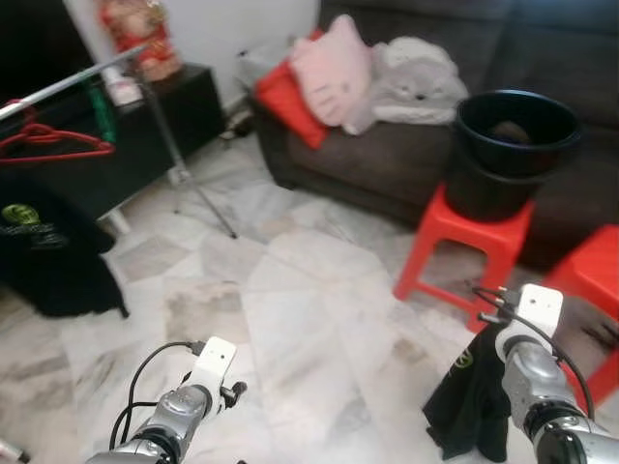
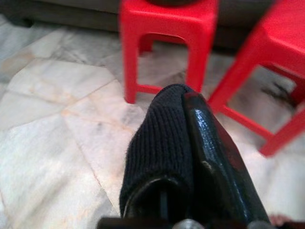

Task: Hang hanger

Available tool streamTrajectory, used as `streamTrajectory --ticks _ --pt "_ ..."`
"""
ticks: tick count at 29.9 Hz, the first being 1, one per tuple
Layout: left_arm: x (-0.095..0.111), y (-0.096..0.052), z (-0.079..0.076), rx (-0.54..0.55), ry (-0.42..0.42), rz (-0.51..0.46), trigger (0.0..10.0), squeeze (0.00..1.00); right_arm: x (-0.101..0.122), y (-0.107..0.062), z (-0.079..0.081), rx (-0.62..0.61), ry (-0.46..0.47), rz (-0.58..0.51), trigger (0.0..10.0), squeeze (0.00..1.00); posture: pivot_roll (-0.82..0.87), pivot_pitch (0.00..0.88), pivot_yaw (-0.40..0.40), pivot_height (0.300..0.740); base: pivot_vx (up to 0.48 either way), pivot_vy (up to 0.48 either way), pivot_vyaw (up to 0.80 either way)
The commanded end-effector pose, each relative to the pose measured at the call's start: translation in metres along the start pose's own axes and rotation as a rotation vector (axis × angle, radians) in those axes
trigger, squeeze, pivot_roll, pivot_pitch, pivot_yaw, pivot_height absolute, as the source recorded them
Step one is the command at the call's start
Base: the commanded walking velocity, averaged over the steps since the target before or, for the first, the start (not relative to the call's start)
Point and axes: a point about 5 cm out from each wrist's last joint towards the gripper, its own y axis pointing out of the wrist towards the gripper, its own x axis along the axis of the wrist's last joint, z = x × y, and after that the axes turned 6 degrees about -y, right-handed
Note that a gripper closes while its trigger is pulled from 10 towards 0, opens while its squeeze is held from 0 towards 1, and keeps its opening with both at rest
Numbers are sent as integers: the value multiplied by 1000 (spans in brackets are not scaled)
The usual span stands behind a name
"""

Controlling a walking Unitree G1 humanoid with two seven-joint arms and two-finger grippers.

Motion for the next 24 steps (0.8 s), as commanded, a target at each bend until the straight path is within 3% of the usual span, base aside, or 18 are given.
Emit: streamTrajectory --ticks 1,24 --pt "-9 -2 6 13 -8 35 10000 0 9 1 9 19 13 -33 10000 0 -136 0 53 740 0 0 800" --pt "-11 -3 6 9 -2 40 10000 0 6 0 11 32 15 -29 10000 0 -156 0 62 740 0 0 800"
